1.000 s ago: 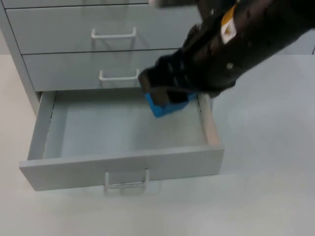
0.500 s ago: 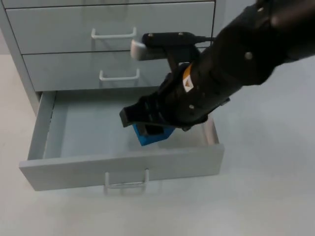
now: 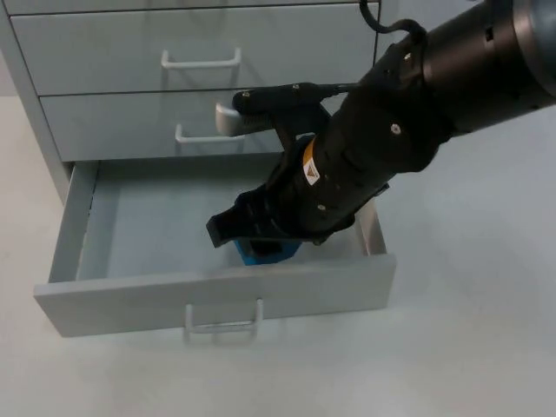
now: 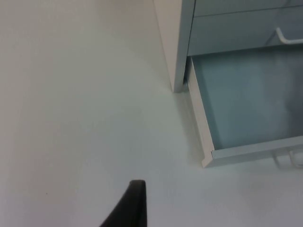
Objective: Open the drawer with the left hand, place the block into the drawer with the right hand, then close the drawer with the left hand.
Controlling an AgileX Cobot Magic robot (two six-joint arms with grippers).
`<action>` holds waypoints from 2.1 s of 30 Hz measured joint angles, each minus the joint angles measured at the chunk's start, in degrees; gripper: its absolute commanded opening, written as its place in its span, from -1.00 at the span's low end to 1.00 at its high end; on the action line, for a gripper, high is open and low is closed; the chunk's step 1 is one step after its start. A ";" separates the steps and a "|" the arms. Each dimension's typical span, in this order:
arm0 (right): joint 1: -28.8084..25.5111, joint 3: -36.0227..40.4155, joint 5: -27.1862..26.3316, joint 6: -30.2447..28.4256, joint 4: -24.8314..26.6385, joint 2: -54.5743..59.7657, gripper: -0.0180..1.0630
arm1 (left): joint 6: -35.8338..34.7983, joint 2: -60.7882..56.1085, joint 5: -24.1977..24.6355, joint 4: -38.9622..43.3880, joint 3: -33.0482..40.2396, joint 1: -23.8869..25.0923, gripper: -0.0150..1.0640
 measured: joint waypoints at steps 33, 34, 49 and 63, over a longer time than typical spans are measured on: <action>0.00 14.81 15.68 -2.63 1.35 -25.58 0.48 | 0.00 0.00 -1.32 0.00 0.00 -1.74 0.97; 0.00 14.81 15.68 -2.63 1.35 -25.58 0.48 | 0.00 0.00 -1.32 0.00 0.00 -1.74 0.97; -3.81 22.62 14.98 -4.61 1.25 -28.92 0.48 | 0.00 0.00 -1.42 0.11 0.00 -1.74 0.97; -29.43 22.67 19.81 -15.40 9.73 -33.83 0.48 | 0.00 0.00 -1.55 -0.01 0.00 -1.74 0.97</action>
